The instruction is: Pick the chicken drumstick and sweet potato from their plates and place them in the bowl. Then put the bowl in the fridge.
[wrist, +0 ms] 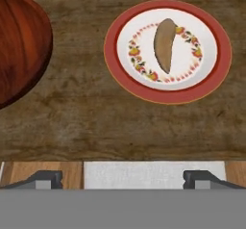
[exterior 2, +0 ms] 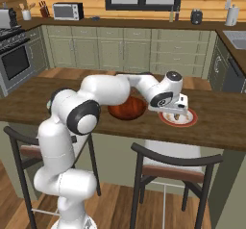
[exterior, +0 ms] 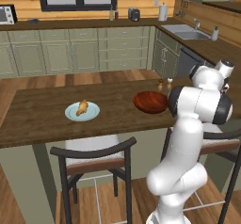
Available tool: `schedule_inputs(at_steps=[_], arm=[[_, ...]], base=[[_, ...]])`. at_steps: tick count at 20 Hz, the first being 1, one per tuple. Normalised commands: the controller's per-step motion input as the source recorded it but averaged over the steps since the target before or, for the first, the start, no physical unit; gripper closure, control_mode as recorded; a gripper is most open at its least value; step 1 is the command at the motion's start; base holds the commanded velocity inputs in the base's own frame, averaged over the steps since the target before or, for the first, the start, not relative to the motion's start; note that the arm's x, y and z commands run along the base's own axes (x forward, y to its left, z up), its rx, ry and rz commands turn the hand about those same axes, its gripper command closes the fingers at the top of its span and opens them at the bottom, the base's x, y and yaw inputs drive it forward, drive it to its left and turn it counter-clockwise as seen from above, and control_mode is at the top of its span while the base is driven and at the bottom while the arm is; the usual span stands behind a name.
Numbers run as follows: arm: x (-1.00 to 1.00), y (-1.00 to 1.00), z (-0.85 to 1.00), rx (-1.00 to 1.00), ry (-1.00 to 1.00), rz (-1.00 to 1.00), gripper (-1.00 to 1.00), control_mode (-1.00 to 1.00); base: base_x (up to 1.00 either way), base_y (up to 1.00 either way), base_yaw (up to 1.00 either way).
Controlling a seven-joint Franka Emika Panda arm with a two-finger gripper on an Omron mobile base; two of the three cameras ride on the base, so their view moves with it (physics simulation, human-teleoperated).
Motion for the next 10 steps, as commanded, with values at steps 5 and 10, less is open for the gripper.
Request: schedule_inputs(at_steps=[5, 10], arm=[[0.28, 0.00, -0.32, 0.00, 0.00, -0.01, -1.00, -1.00], [0.36, -0.17, -0.23, 0.00, 0.01, 0.00, -1.00, -1.00]], base=[[0.00, 0.00, 0.00], [0.00, 0.00, 0.00]])
